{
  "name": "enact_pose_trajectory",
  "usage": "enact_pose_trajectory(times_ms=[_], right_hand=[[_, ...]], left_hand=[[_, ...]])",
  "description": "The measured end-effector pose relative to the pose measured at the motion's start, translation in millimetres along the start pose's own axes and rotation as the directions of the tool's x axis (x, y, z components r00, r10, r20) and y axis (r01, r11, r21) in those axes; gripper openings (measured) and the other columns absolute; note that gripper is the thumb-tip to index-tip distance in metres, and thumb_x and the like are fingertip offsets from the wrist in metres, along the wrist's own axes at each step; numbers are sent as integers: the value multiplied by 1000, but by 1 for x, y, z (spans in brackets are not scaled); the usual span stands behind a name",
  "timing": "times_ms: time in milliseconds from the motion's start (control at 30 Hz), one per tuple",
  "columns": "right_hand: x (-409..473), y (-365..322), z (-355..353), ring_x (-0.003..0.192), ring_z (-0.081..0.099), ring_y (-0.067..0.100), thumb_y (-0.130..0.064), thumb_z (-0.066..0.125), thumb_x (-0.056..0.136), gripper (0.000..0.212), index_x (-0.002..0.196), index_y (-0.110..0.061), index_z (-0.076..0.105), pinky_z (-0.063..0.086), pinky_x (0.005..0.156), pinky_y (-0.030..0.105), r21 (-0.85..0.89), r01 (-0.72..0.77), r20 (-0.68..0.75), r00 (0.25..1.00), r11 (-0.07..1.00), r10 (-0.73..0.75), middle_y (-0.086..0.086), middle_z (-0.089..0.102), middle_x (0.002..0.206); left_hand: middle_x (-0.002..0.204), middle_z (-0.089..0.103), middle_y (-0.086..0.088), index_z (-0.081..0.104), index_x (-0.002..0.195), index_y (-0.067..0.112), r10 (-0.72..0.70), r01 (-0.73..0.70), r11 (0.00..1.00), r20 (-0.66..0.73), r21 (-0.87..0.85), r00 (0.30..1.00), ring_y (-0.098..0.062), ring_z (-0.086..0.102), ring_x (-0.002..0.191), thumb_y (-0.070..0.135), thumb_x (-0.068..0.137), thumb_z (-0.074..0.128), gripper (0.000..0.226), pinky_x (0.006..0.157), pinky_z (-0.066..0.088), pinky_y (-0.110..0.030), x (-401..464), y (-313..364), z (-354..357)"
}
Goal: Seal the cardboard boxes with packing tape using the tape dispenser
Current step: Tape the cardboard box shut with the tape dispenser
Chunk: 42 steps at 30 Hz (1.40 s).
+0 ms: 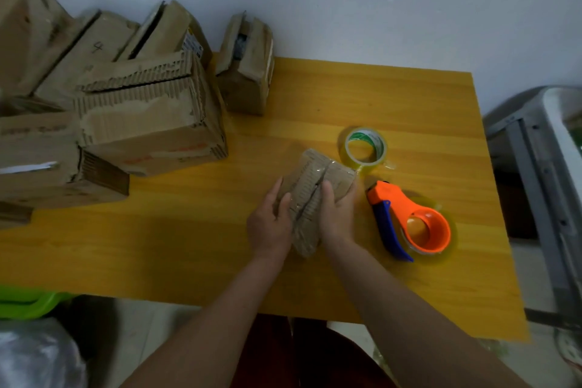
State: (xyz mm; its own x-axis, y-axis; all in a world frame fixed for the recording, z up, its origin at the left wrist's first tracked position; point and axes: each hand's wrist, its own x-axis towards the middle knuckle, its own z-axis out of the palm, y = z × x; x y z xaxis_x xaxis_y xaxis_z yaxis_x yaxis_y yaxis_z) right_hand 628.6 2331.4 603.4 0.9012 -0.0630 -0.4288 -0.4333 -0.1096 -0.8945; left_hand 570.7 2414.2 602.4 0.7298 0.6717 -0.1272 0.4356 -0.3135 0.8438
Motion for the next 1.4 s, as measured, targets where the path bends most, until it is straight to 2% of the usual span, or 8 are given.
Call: enact_pose_trajectory(times_ms=[233, 400, 533, 633, 833, 1033, 1233, 1400], right_hand=[[-55, 38, -25, 140, 30, 13, -35, 45, 91, 73, 152, -12, 13, 26, 117, 35, -226, 117, 328, 944, 967, -37, 3, 30, 153], [-52, 35, -31, 135, 38, 16, -17, 42, 99, 54, 148, -8, 23, 29, 110, 22, -241, 170, 382, 922, 956, -68, 8, 38, 147], [-46, 24, -36, 132, 39, 15, -12, 42, 101, 51, 148, -9, 23, 29, 101, 14, -325, 182, 469, 883, 928, -9, 4, 40, 144], [-45, 7, -50, 131, 42, 17, -24, 39, 103, 44, 145, -13, 34, 33, 105, 22, -379, 154, 508, 859, 912, 66, 3, 47, 141], [-55, -5, -54, 107, 58, 26, -20, 36, 103, 34, 111, -1, 64, 41, 80, 28, -482, 126, 308, 951, 867, 33, 12, 65, 110], [-62, -23, -20, 115, 56, 25, -20, 42, 101, 32, 129, -8, 51, 45, 95, 32, -560, 54, 278, 952, 826, 126, 11, 59, 126], [-35, -94, -41, 113, 57, 31, -19, 47, 99, 25, 120, -8, 54, 44, 89, 34, -518, 188, 169, 979, 834, -116, 13, 63, 119], [23, -147, -107, 92, 54, 27, -23, 46, 100, 16, 102, -8, 52, 36, 70, 29, -515, 164, 47, 985, 841, -164, 9, 58, 100]], left_hand=[[140, 53, -5, 47, 142, 16, -155, 171, 981, 154, -91, 976, -18, 51, 125, 29, 103, 43, 41, 97, 43, -27, 3, 7, -8], [151, 35, -11, 16, 153, 8, 4, -85, 980, 404, 183, 915, -26, 39, 136, 33, 97, 52, 71, 109, 37, -38, -2, -4, -21], [152, 34, -10, 8, 153, 10, -90, -62, 956, 489, 286, 868, -27, 41, 136, 42, 92, 58, 84, 107, 41, -45, 5, 8, -32], [149, 38, -6, 16, 151, 10, -114, -1, 978, 535, 210, 837, -21, 43, 132, 36, 98, 52, 69, 103, 40, -30, 1, 16, -43], [146, 42, -11, 33, 148, 15, -307, 267, 952, 507, 151, 806, -27, 45, 129, 38, 99, 48, 56, 102, 43, -40, 7, -5, -67], [125, 59, 0, 47, 140, 18, -168, 57, 973, 513, 225, 841, -17, 56, 107, 28, 99, 52, 43, 87, 50, -33, 20, 22, -66], [113, 52, 12, 42, 139, 25, 64, -141, 982, 485, 124, 872, -1, 52, 86, 28, 96, 56, 45, 62, 41, -16, 39, 105, -54], [125, 60, 7, 49, 136, 28, 184, -233, 972, 534, 24, 825, -10, 57, 105, 27, 94, 59, 43, 87, 48, -30, 58, 178, 16]])
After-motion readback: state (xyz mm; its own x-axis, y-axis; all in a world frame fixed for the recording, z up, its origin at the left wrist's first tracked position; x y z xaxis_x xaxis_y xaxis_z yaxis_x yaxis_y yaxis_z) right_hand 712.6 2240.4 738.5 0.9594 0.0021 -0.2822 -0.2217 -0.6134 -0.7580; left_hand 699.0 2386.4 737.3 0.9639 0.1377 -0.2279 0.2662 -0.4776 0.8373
